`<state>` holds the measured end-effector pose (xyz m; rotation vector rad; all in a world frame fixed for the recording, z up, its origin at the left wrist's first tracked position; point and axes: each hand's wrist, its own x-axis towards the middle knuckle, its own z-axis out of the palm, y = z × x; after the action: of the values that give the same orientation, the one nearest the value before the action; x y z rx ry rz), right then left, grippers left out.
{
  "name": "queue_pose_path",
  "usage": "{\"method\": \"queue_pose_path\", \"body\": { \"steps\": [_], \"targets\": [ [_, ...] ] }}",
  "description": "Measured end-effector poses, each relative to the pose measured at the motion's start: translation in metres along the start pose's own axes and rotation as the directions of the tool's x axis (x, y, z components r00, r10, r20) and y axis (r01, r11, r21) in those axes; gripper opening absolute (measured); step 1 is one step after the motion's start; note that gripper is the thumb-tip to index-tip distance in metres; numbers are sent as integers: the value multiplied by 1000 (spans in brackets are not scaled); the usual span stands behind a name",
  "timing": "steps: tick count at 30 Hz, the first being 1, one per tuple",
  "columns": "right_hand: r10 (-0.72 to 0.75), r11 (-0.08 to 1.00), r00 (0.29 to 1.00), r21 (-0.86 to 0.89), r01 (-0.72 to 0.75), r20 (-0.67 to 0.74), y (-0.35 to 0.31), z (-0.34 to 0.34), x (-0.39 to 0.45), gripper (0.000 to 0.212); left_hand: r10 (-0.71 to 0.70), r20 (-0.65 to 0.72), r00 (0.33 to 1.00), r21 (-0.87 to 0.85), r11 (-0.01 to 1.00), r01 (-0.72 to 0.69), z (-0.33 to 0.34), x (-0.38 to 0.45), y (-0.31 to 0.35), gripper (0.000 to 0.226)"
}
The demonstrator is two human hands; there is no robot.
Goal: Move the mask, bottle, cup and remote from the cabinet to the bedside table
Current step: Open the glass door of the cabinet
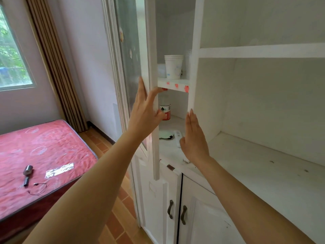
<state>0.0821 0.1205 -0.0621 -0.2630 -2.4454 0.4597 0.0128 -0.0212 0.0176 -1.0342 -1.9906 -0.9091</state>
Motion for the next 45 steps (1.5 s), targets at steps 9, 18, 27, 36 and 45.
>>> {"method": "queue_pose_path", "body": {
  "steps": [9, 18, 27, 36, 45],
  "targets": [
    [-64, 998, 913, 6, 67, 403, 10, 54, -24, 68, 23, -56, 998, 36, 999, -21, -21, -15, -17, 58],
    [99, 952, 756, -282, 117, 647, 30, 102, -35, 74, 110, -89, 990, 279, 957, -81, -25, -32, -40, 58],
    [140, 917, 734, -367, 157, 664, 22, 108, -39, 72, 141, -196, 970, 456, 889, -37, -44, -57, -50, 61],
    [146, 922, 759, -365, 128, 634, 11, 115, -41, 69, 18, -312, 950, 552, 817, 166, -68, -70, -62, 69],
    [114, 937, 766, -324, 128, 632, 1, 124, -37, 69, -95, -362, 927, 535, 794, 290, -94, -71, -93, 69]
  ]
}}
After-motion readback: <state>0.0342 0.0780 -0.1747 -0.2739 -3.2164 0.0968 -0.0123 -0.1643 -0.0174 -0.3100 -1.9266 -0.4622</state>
